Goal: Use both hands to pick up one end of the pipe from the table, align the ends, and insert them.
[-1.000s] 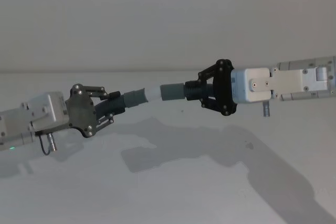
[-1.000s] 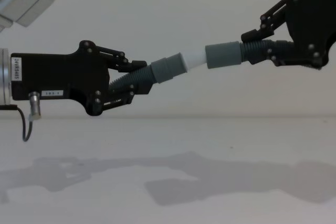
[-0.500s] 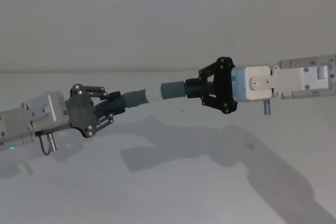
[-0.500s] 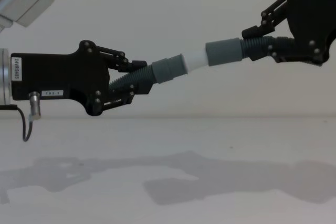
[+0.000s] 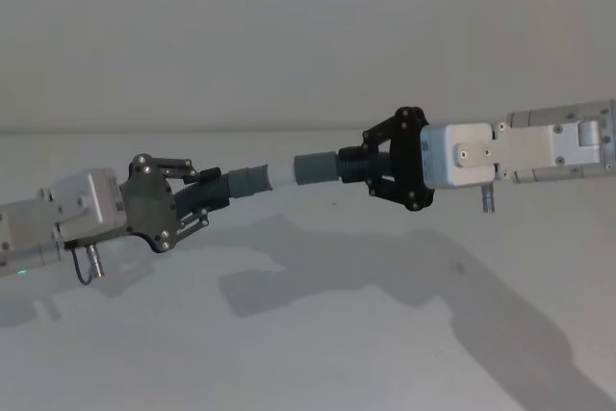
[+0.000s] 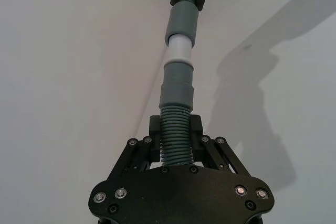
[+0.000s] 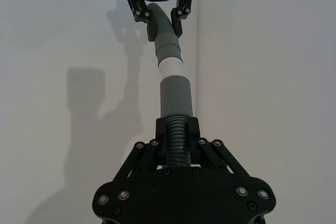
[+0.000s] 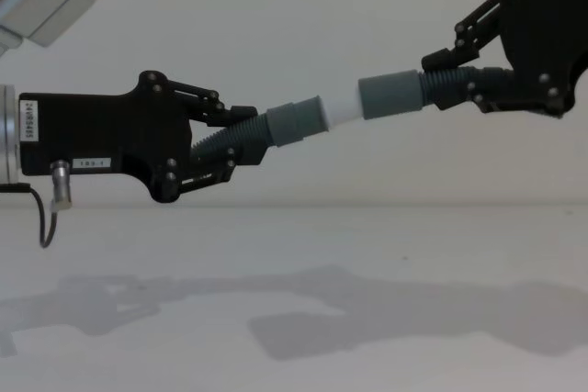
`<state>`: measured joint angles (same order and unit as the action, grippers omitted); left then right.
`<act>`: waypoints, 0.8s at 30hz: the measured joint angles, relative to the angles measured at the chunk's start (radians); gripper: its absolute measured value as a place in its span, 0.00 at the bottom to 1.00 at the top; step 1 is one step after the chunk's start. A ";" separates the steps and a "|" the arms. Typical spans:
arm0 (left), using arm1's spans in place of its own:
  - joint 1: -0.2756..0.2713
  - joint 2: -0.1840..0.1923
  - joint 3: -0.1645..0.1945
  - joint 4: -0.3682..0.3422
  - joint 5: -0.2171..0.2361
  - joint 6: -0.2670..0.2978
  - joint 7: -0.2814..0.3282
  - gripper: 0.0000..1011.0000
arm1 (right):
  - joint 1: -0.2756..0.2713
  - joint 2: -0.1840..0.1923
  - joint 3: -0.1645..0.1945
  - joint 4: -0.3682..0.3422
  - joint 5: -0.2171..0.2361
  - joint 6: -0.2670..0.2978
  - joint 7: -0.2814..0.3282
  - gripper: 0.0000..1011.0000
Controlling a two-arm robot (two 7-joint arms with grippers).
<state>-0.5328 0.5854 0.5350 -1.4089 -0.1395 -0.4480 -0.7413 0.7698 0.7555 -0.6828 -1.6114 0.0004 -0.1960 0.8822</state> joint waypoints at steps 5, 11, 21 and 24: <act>0.000 0.000 0.000 0.000 0.000 0.000 0.000 0.29 | 0.002 0.000 -0.006 -0.001 0.001 0.004 0.001 0.20; 0.000 0.000 0.000 0.000 0.000 0.000 0.000 0.29 | 0.005 0.001 -0.013 -0.001 0.003 0.007 0.002 0.20; 0.000 0.000 0.000 0.000 0.000 0.000 0.000 0.29 | 0.014 -0.006 -0.024 0.003 0.003 0.008 0.002 0.20; 0.000 0.000 0.000 0.000 0.000 0.000 0.000 0.29 | 0.018 -0.009 -0.028 0.004 0.003 0.009 0.002 0.20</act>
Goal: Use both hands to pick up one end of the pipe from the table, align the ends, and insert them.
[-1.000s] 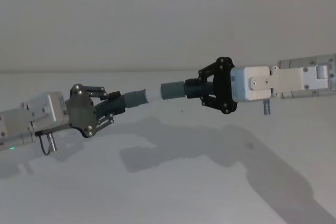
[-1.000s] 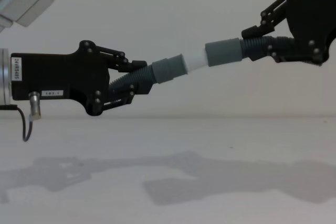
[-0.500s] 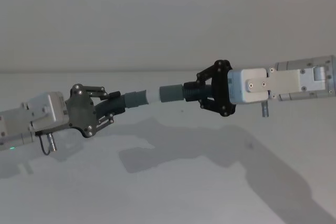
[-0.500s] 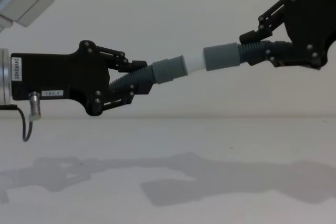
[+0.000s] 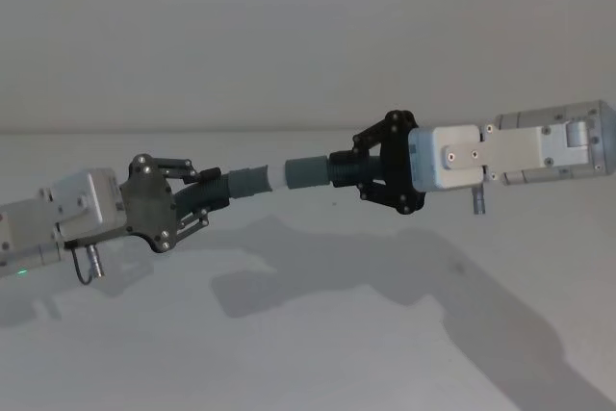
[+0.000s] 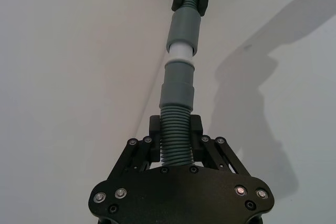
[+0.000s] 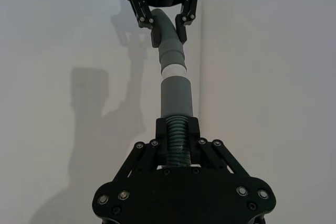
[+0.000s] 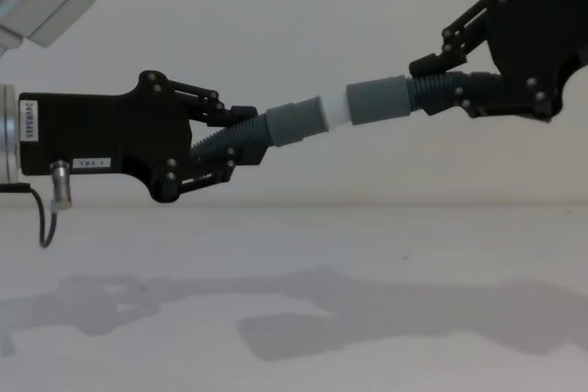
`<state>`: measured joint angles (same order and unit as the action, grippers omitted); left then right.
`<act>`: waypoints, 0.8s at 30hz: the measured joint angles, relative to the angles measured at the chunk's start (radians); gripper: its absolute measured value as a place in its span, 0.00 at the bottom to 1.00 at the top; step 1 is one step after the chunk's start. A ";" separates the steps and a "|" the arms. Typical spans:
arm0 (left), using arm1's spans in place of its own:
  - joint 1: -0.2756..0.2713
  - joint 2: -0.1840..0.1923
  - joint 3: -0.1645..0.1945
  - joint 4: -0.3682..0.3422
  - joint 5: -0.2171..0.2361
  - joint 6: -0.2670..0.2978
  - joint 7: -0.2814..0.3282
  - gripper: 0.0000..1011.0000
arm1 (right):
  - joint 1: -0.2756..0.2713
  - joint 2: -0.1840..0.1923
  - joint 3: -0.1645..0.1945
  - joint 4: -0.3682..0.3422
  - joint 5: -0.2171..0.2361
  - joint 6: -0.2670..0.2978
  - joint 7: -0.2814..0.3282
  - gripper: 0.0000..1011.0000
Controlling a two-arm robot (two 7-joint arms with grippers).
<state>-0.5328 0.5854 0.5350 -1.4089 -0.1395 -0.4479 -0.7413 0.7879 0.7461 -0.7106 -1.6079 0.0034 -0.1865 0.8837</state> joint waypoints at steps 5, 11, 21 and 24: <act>0.000 0.000 0.000 0.000 0.000 0.000 0.000 0.29 | 0.006 -0.005 -0.007 0.000 0.000 0.008 0.000 0.20; 0.000 0.000 0.000 0.000 0.000 0.000 0.000 0.29 | 0.009 -0.009 -0.013 0.000 0.000 0.012 0.001 0.20; 0.000 0.000 0.000 0.000 0.000 0.000 0.000 0.29 | 0.012 -0.013 -0.017 -0.001 0.000 0.018 0.002 0.20; 0.000 0.000 0.000 0.000 0.000 0.000 0.000 0.29 | 0.013 -0.013 -0.018 -0.001 0.000 0.019 0.002 0.20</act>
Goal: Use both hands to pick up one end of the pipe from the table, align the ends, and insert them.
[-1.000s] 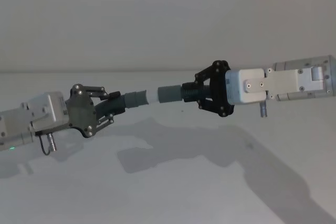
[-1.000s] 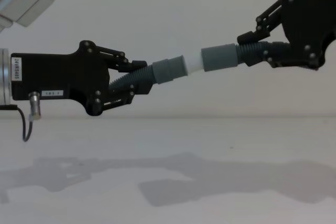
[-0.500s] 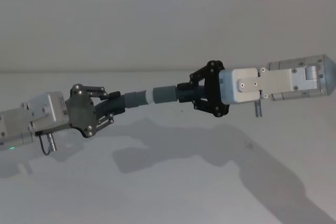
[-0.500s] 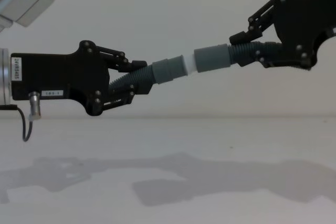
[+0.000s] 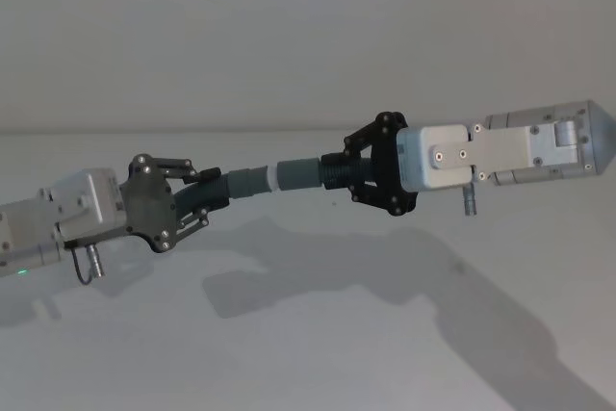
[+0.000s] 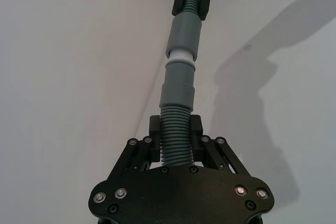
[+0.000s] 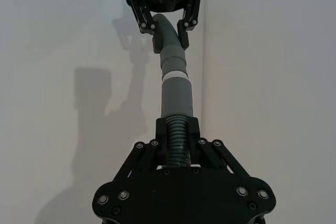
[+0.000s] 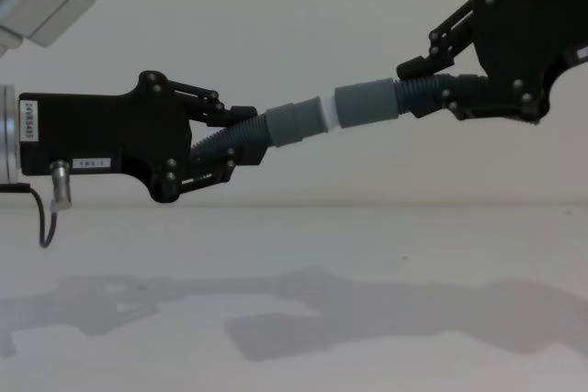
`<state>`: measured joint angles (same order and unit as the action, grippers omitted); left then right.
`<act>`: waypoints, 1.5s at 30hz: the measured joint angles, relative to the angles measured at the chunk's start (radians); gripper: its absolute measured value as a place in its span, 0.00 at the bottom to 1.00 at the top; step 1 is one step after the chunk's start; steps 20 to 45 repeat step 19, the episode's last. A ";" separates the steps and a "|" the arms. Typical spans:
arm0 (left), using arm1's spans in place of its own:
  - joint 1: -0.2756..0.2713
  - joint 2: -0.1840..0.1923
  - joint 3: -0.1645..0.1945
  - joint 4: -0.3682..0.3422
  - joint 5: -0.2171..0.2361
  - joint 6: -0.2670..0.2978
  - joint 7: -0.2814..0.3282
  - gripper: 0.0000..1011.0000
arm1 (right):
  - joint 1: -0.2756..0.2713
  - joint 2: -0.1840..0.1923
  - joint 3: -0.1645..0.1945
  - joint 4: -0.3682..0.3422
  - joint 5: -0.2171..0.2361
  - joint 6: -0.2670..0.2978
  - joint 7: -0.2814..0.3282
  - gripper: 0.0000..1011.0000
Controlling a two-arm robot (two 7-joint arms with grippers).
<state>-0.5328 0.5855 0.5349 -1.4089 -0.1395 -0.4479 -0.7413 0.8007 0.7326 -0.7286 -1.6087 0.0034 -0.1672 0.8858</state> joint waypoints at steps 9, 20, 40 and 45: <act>0.000 0.000 0.000 0.000 0.000 0.000 0.000 0.29 | 0.001 -0.001 -0.001 0.000 0.001 0.003 0.000 0.20; 0.000 0.000 0.000 0.000 0.000 0.000 0.000 0.29 | 0.002 -0.002 -0.003 0.000 0.000 0.003 0.000 0.20; 0.000 0.000 0.000 0.000 0.000 0.000 0.000 0.29 | 0.002 -0.002 -0.003 0.000 0.000 0.003 0.000 0.20; 0.000 0.000 0.000 0.000 0.000 0.000 0.000 0.29 | 0.002 -0.002 -0.003 0.000 0.000 0.003 0.000 0.20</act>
